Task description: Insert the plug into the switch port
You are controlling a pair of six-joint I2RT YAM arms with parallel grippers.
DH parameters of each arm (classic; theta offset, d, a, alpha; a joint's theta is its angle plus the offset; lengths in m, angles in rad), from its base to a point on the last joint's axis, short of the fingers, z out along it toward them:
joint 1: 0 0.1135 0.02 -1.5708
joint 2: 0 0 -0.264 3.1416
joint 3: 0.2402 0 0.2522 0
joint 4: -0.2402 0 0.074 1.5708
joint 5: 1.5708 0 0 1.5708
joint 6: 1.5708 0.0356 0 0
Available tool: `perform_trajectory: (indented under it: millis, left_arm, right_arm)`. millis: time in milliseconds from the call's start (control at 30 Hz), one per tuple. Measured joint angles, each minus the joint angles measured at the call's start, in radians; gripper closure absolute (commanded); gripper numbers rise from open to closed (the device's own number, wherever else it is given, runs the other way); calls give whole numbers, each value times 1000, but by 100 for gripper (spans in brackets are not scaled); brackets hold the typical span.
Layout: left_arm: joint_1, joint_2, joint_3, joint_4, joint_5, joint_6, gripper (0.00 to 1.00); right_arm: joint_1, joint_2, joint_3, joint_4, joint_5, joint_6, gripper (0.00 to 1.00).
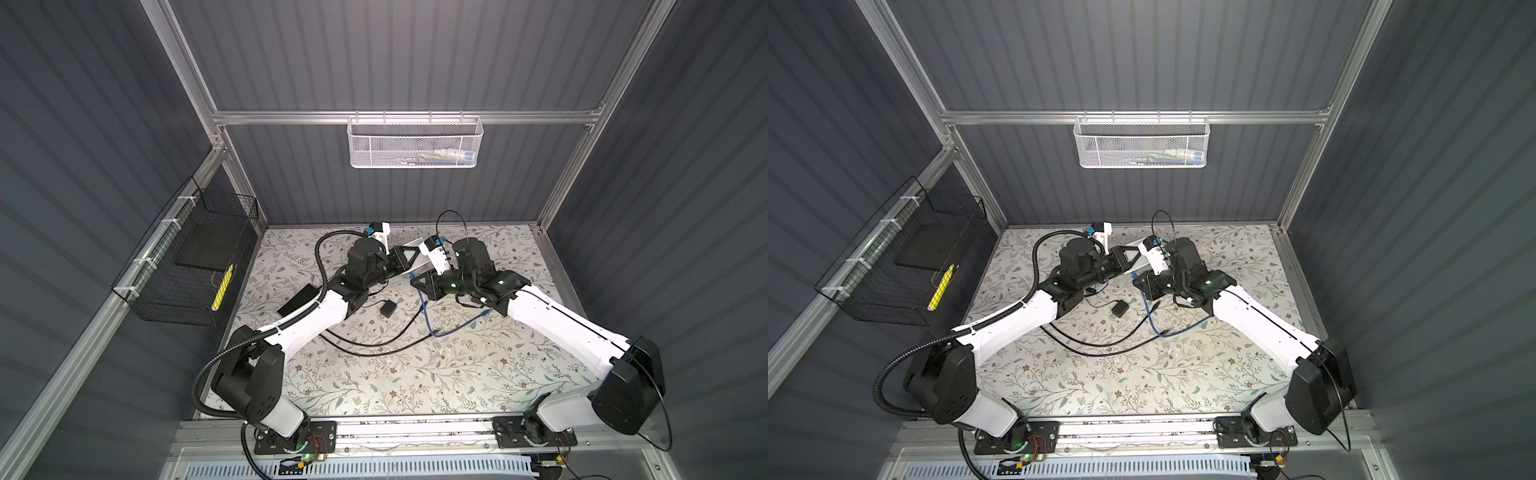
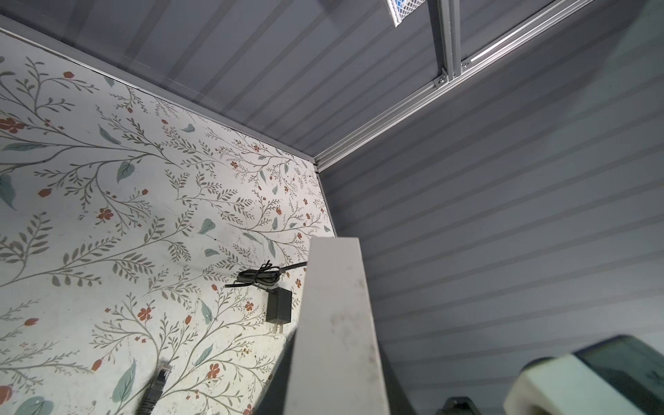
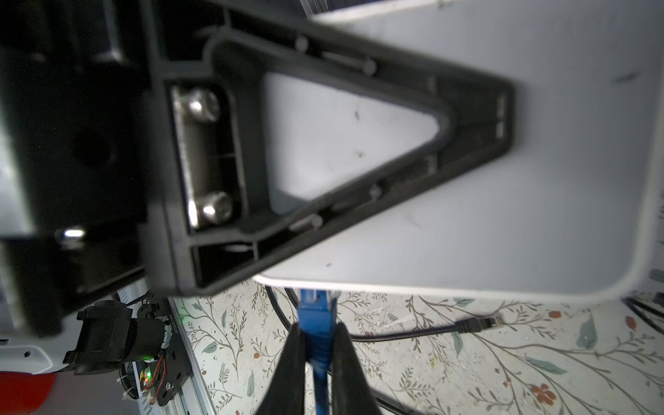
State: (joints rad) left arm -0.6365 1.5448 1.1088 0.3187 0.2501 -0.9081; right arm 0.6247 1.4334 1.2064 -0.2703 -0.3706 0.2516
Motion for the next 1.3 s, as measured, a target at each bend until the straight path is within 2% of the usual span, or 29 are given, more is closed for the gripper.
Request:
perform_trajectory:
  millis: [133,300,433,700,967,1300]
  left_arm:
    - [0,-6,-3,-7,2,10,100]
    - [-11,-42,29,-97,-16,81,100]
    - [-21,-58,42,-104,-14,113,100]
    - [-26,-60,39,-105,-31,121,100]
    - [-40,-50,-10,-19,-72,95,100]
    - [-35,-47,41,-121,-72,91,100]
  right_arm:
    - [9,-5,0,1,27,-7,100]
    - [11,-27,0,2,6,-8,100]
    - [10,-54,0,1,1,-9,100]
    - [11,-56,-2,0,8,-12,100]
    - [10,-48,-11,-1,19,5,100]
    - [9,-82,-85,85,9,6,96]
